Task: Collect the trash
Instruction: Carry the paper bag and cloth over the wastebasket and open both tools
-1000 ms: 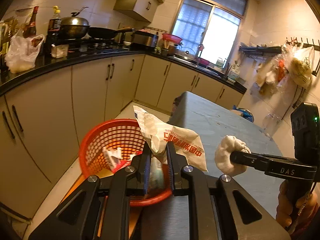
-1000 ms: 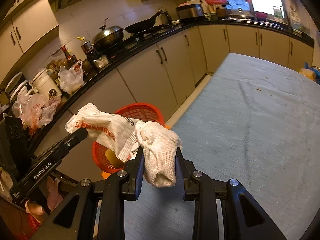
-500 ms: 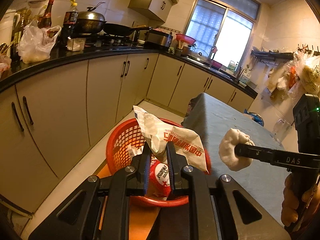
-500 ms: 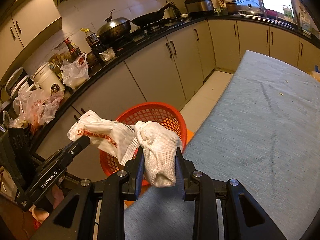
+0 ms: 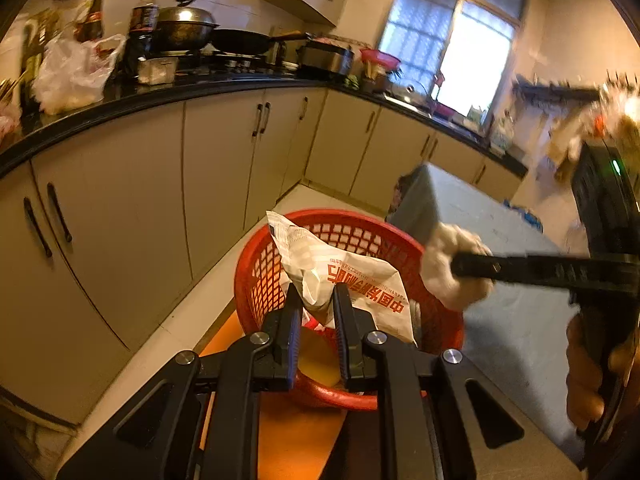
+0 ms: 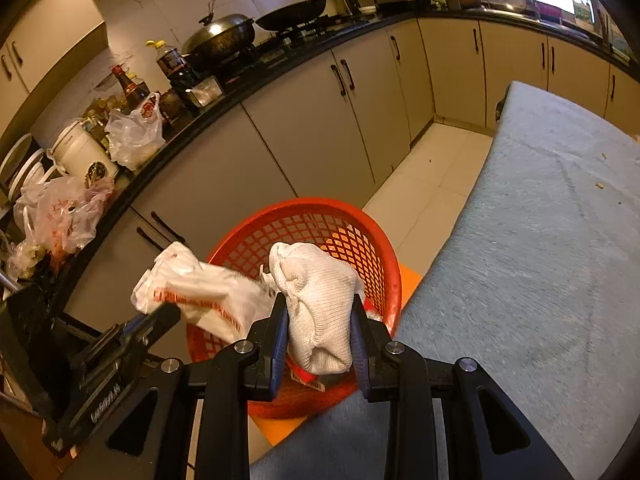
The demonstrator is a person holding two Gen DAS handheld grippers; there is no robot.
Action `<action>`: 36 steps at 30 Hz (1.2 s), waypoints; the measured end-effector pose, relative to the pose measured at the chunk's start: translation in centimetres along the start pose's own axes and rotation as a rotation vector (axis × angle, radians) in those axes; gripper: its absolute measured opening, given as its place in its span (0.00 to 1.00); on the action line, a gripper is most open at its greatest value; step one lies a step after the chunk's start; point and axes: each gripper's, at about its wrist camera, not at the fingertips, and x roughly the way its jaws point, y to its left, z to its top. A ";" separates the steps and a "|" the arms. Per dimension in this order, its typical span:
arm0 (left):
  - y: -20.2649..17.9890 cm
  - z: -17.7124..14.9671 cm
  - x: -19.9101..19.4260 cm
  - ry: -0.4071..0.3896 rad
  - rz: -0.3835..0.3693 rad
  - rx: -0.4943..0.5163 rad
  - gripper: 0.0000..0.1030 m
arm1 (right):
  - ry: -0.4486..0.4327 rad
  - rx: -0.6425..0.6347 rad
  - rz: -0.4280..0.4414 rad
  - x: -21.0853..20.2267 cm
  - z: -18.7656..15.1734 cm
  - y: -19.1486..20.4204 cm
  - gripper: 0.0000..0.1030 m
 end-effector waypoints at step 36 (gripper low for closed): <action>-0.4 -0.5 3.2 0.056 0.004 0.045 0.26 | 0.049 0.001 -0.060 4.6 1.1 -0.5 0.42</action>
